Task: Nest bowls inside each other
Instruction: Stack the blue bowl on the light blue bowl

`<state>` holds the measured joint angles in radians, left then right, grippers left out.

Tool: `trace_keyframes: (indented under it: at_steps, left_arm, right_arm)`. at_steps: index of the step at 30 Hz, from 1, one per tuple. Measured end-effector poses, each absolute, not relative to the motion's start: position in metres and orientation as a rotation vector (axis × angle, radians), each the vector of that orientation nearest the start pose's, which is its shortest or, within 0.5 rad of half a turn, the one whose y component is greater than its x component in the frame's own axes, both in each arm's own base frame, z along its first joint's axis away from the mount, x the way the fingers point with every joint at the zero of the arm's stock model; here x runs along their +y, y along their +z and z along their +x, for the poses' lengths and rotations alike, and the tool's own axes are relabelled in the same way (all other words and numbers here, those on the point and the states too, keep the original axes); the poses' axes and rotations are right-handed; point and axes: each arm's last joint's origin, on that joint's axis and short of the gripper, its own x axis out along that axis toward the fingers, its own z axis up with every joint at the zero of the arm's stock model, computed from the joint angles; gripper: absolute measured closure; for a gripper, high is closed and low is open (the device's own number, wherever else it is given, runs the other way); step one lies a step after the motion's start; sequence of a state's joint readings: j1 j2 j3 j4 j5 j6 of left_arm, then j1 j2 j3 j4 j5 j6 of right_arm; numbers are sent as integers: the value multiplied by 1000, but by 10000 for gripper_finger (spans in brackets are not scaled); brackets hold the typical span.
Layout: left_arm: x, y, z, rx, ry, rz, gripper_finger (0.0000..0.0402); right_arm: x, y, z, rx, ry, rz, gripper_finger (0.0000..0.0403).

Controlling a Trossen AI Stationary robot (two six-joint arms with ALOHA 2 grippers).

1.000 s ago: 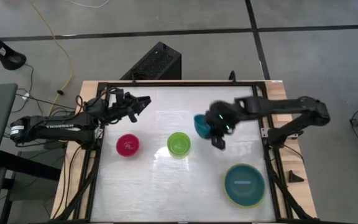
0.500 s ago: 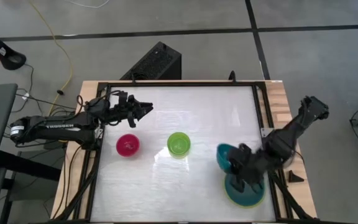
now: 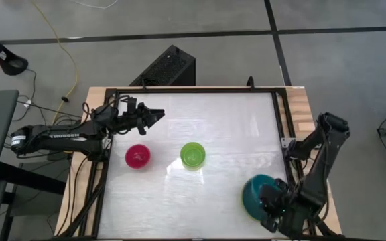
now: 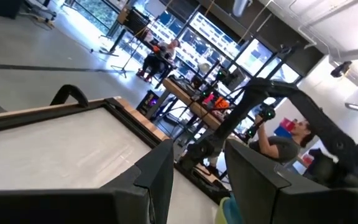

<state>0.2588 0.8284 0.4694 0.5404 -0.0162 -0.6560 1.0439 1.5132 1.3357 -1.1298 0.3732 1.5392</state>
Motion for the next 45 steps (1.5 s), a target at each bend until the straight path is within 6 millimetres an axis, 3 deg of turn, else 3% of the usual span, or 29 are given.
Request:
trace_keyframes:
  at_steps: [13,19,29,32,40,45]
  left_arm:
    - [49,286,180,-278,234,-650,269]
    - [49,286,180,-279,236,-652,269]
    - [49,286,180,-278,233,-651,269]
    - [49,286,180,-278,233,-651,269]
    - [49,285,181,-273,235,-652,269]
    - [49,285,181,-271,235,-652,269]
  right_arm:
    - [272,244,164,1158,-326,432,363]
    - [277,236,166,1157,-342,456,325]
    - [278,237,168,1109,-363,484,171]
    - [278,237,169,1088,-379,514,140]
    - [273,252,167,987,-368,579,127]
    - [266,276,156,798,-369,678,127]
